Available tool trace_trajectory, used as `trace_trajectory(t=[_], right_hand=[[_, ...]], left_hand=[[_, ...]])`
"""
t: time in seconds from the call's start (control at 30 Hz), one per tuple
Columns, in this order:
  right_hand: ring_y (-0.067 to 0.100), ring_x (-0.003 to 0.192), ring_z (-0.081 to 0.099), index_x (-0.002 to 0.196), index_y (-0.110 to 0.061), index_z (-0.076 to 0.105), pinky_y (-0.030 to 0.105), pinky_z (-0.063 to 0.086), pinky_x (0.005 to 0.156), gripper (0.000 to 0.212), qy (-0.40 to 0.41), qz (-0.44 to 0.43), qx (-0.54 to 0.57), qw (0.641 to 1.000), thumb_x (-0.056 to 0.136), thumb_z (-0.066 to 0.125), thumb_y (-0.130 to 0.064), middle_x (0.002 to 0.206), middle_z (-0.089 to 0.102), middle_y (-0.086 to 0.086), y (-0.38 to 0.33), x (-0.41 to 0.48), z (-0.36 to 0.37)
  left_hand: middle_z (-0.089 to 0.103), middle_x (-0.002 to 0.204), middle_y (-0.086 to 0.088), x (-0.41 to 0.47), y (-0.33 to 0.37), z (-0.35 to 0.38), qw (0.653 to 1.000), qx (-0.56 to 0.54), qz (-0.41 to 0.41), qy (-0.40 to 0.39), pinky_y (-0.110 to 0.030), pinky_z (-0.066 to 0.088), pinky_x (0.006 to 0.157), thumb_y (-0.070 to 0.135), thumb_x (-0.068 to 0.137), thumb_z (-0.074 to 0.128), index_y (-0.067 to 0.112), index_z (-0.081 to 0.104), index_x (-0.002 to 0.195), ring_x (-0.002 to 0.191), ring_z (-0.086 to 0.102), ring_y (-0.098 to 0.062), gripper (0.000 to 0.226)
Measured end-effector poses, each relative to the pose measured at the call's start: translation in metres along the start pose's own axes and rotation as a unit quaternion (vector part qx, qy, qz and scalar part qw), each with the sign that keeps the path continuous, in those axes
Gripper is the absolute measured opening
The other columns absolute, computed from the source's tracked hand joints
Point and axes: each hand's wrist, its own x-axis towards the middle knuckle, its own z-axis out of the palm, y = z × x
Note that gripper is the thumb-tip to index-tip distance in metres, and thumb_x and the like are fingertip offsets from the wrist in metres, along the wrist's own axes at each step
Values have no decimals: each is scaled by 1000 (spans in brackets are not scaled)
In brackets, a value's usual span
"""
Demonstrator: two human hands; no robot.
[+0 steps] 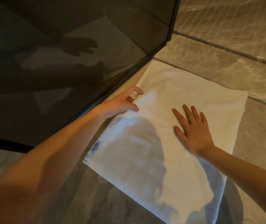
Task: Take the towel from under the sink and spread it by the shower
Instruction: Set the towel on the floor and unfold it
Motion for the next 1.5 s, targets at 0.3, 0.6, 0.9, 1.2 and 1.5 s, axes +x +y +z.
trace_trajectory(t=[0.3,0.6,0.9,1.2,1.5], right_hand=[[29,151,-3,154,-42,-6,49,5,121,63,-10,-1,-24,1000,95,8,-59,165,3,5,0,1,1],[28,146,13,152,-46,14,44,15,115,67,-29,22,12,999,88,16,-65,160,20,2,1,8,-14],[14,79,65,140,-54,31,26,48,60,40,-145,11,311,939,101,24,-56,99,63,-3,-33,93,-140],[23,67,56,122,-26,51,31,56,65,37,-321,29,65,944,89,58,-40,78,61,9,-51,99,-124],[31,89,60,119,-30,54,31,55,66,58,-230,66,343,909,85,34,12,112,54,15,-29,73,-123]], left_hand=[[64,118,18,-14,-5,-6,997,-52,3,-58,-18,47,87,2,90,63,30,73,105,115,56,5,34],[28,154,17,-28,5,0,989,-114,-49,-81,-21,54,55,0,91,57,49,58,129,131,37,-6,63],[49,142,20,-22,50,44,981,4,-8,-193,-19,45,97,7,85,61,44,51,137,129,47,-2,65],[45,142,-12,-19,71,99,965,210,29,-158,-30,37,71,-5,81,56,30,47,144,84,44,-18,73],[48,84,7,-28,67,99,973,175,6,-149,-15,36,63,2,78,58,45,53,135,64,46,-6,71]])
